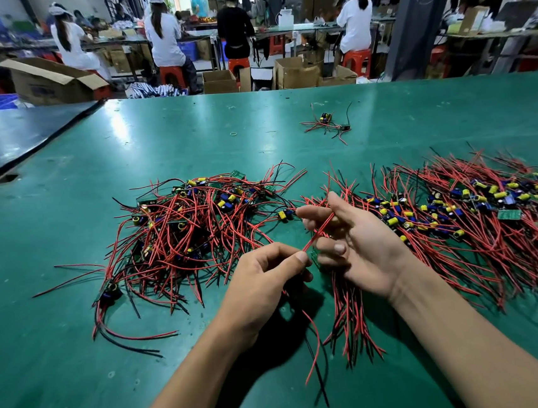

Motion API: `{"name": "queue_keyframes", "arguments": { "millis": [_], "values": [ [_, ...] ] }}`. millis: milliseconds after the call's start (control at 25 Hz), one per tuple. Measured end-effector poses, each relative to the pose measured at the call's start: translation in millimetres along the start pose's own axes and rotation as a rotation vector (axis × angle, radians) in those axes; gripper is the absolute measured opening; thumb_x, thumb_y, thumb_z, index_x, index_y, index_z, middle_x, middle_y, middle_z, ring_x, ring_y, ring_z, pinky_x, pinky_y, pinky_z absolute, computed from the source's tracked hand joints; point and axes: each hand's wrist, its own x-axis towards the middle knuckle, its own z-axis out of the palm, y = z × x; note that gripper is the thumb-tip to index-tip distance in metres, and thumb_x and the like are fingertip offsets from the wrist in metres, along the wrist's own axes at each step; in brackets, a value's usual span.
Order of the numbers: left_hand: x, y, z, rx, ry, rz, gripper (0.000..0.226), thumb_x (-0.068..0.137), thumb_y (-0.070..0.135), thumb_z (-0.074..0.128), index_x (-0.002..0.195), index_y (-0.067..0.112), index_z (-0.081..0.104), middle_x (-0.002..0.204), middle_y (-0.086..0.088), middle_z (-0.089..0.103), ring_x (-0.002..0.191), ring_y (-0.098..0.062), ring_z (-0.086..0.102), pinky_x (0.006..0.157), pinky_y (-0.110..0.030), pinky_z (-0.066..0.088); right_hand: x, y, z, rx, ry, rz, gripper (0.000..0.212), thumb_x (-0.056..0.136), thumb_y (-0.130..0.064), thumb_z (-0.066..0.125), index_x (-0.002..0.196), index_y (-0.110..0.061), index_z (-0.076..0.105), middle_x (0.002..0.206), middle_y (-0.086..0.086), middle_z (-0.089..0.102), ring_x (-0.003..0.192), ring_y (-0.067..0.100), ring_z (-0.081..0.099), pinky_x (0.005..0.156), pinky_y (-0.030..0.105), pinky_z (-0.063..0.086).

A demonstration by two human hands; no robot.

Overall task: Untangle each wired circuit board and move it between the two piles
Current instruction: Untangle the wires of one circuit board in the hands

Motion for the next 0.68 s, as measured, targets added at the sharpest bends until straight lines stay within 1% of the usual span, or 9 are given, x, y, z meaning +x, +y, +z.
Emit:
{"name": "queue_keyframes", "arguments": {
  "millis": [80,120,200,240,280,360,440,520,680],
  "values": [
    [0.6,0.4,0.3,-0.028,0.031,-0.012,0.015,0.092,0.012,0.064,0.08,0.004,0.07,0.068,-0.008,0.068,0.063,-0.018,0.06,0.061,-0.026,0.047,-1.2,6.5,4.7,-0.187,0.021,-0.029,0.057,0.095,-0.06,0.043,0.093,-0.018,0.081,0.078,-0.006,0.064,0.042,0.004,0.032,0.039,0.017,0.025],
    [0.6,0.6,0.7,-0.037,0.046,-0.009,0.015,0.092,0.011,0.064,0.08,0.004,0.071,0.067,-0.008,0.067,0.062,-0.017,0.06,0.062,-0.027,0.048,-2.3,11.7,7.6,-0.316,0.03,-0.056,0.054,0.09,-0.063,0.049,0.096,-0.02,0.081,0.08,-0.008,0.068,0.043,0.005,0.038,0.04,0.017,0.031],
    [0.0,1.0,1.5,-0.027,0.062,0.017,0.015,0.092,0.009,0.063,0.08,0.005,0.071,0.069,-0.006,0.068,0.065,-0.016,0.061,0.066,-0.029,0.049,-4.4,21.1,11.0,-0.484,0.01,-0.116,0.044,0.086,-0.057,0.061,0.1,-0.02,0.08,0.085,-0.003,0.075,0.054,0.009,0.06,0.048,0.021,0.049],
    [-0.4,1.4,1.8,-0.031,0.059,0.027,0.016,0.092,0.009,0.062,0.079,0.007,0.071,0.071,-0.006,0.068,0.067,-0.017,0.061,0.068,-0.031,0.05,-4.9,23.0,10.6,-0.511,0.001,-0.135,0.04,0.087,-0.052,0.064,0.101,-0.018,0.079,0.084,0.003,0.077,0.062,0.012,0.067,0.053,0.023,0.054],
    [-0.8,1.9,2.6,-0.049,0.051,0.027,0.018,0.092,0.009,0.062,0.077,0.009,0.071,0.072,-0.007,0.069,0.068,-0.018,0.061,0.069,-0.033,0.05,-5.3,22.5,9.5,-0.525,0.002,-0.14,0.037,0.091,-0.049,0.064,0.101,-0.016,0.079,0.077,0.005,0.075,0.061,0.013,0.068,0.052,0.023,0.054],
    [-1.2,3.2,3.0,-0.076,0.031,0.011,0.021,0.093,0.01,0.062,0.074,0.013,0.07,0.071,-0.009,0.069,0.066,-0.019,0.06,0.068,-0.033,0.049,-4.7,16.6,5.3,-0.557,0.035,-0.138,0.04,0.096,-0.05,0.058,0.098,-0.015,0.078,0.055,0.003,0.059,0.042,0.009,0.051,0.04,0.018,0.04],
    [-1.7,4.4,3.1,-0.083,0.0,-0.003,0.022,0.093,0.011,0.062,0.072,0.015,0.068,0.068,-0.009,0.068,0.062,-0.017,0.058,0.062,-0.026,0.048,-1.6,10.5,-0.4,-0.559,0.09,-0.179,0.045,0.092,-0.056,0.057,0.095,-0.017,0.079,0.061,0.014,0.044,0.038,0.009,0.032,0.039,0.019,0.028],
    [-1.5,5.2,2.3,-0.08,-0.025,-0.008,0.018,0.092,0.012,0.062,0.075,0.013,0.067,0.067,-0.008,0.068,0.061,-0.016,0.058,0.059,-0.022,0.047,0.9,7.3,-5.3,-0.528,0.156,-0.255,0.046,0.089,-0.057,0.057,0.091,-0.018,0.08,0.073,0.018,0.045,0.039,0.011,0.029,0.039,0.02,0.026],
    [-1.6,3.7,2.4,-0.079,-0.036,-0.018,0.015,0.092,0.011,0.063,0.077,0.01,0.066,0.065,-0.006,0.067,0.066,-0.019,0.058,0.062,-0.025,0.044,3.7,5.0,-14.7,-0.601,0.297,-0.434,0.042,0.094,-0.053,0.06,0.084,-0.018,0.079,0.053,0.01,0.035,0.042,0.014,0.03,0.045,0.025,0.028]
  ]
}}
